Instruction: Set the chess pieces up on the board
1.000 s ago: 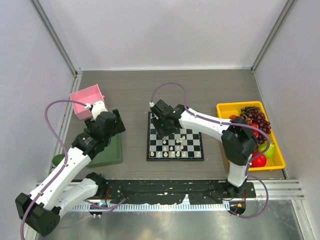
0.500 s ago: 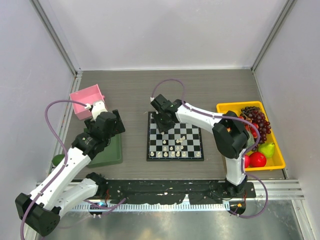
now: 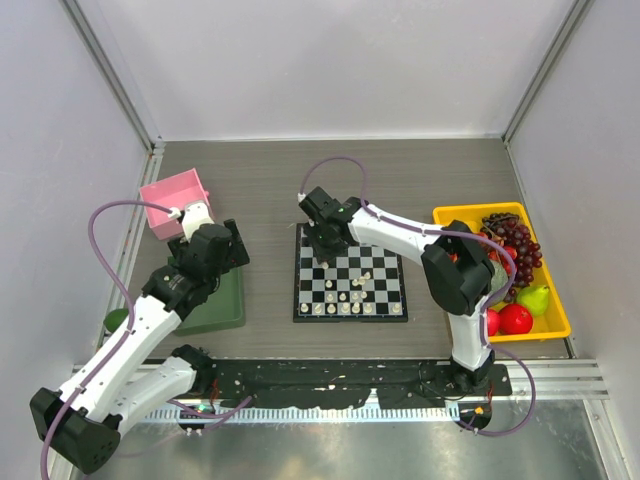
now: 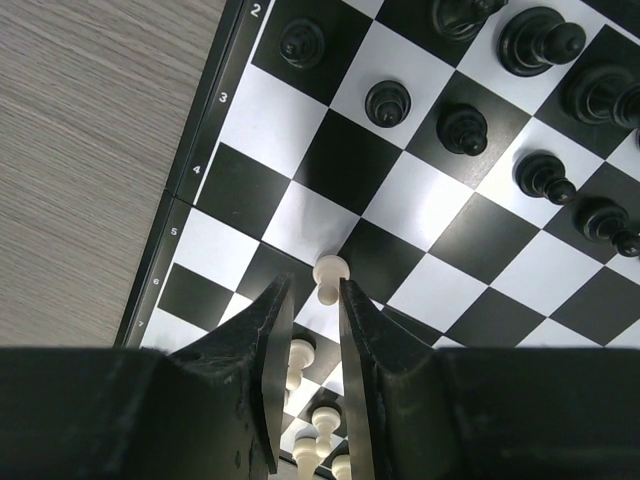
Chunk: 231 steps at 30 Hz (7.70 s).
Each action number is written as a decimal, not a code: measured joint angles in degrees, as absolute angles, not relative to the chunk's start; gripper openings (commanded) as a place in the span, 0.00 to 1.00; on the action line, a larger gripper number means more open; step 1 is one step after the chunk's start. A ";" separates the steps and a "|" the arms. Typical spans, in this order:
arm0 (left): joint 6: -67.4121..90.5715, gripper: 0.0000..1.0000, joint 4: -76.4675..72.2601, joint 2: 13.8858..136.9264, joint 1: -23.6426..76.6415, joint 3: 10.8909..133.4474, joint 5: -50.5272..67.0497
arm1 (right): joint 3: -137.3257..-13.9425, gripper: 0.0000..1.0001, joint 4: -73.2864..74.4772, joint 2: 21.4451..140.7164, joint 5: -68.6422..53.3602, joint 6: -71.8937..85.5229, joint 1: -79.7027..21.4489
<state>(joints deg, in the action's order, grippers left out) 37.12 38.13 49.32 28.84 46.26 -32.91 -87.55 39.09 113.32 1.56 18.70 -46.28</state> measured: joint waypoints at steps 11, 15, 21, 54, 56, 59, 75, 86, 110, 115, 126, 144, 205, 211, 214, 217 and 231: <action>37.12 0.99 38.17 48.99 28.75 46.26 -32.88 | -87.57 0.27 39.13 114.21 2.96 18.17 -46.28; 37.12 1.00 38.17 48.99 28.75 46.26 -32.88 | -87.57 0.23 39.18 114.74 2.96 18.09 -46.28; 37.15 1.00 38.17 48.99 28.75 46.26 -32.88 | -87.57 0.14 39.38 114.80 2.94 17.91 -46.28; 37.76 1.00 38.70 45.87 28.75 46.26 -32.80 | -86.35 0.11 40.56 110.91 2.90 18.15 -58.28; 38.04 1.00 38.72 45.32 28.75 46.26 -32.86 | -86.35 0.11 40.56 111.11 2.90 18.15 -58.28; 38.48 0.99 38.79 44.86 28.75 46.26 -32.95 | -86.35 0.11 40.45 111.53 2.90 18.17 -58.28; 38.72 1.00 39.33 44.82 28.75 46.22 -32.99 | -86.35 0.13 40.34 112.99 1.32 18.15 -58.52; 38.81 1.00 39.35 44.82 28.75 46.02 -32.99 | -86.35 0.33 40.34 113.93 1.17 18.35 -58.72; 38.81 1.00 39.35 44.82 28.75 45.93 -33.39 | -84.53 0.41 39.83 103.96 6.90 19.11 -55.55; 38.83 1.00 39.35 44.82 28.73 45.93 -33.41 | -81.01 0.42 39.99 103.98 7.01 20.25 -52.84; 38.81 1.00 39.33 45.15 28.73 45.93 -33.41 | -79.75 0.40 39.79 105.41 6.15 21.43 -51.79; 38.79 1.00 39.31 46.04 28.51 45.93 -33.39 | -77.67 0.22 39.13 107.00 4.29 22.83 -51.79; 38.79 0.99 39.27 46.87 28.38 45.93 -33.32 | -77.32 0.14 38.09 106.48 2.48 21.15 -56.80; 38.79 1.00 39.27 47.05 28.38 45.93 -33.30 | -77.32 0.15 38.57 106.48 2.59 21.10 -57.39; 38.79 1.00 39.27 47.05 28.38 45.93 -33.30 | -77.32 0.18 38.76 106.50 2.92 21.10 -57.43; 38.79 1.00 39.27 47.05 28.38 45.93 -33.30 | -77.32 0.23 38.89 106.61 3.36 21.10 -57.43; 38.81 0.99 39.27 47.05 28.38 45.93 -33.30 | -77.32 0.25 38.83 107.42 3.64 21.10 -57.69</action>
<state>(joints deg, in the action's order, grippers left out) 38.81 39.27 47.05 28.38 45.93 -33.30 -77.32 38.83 107.42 3.64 21.10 -57.69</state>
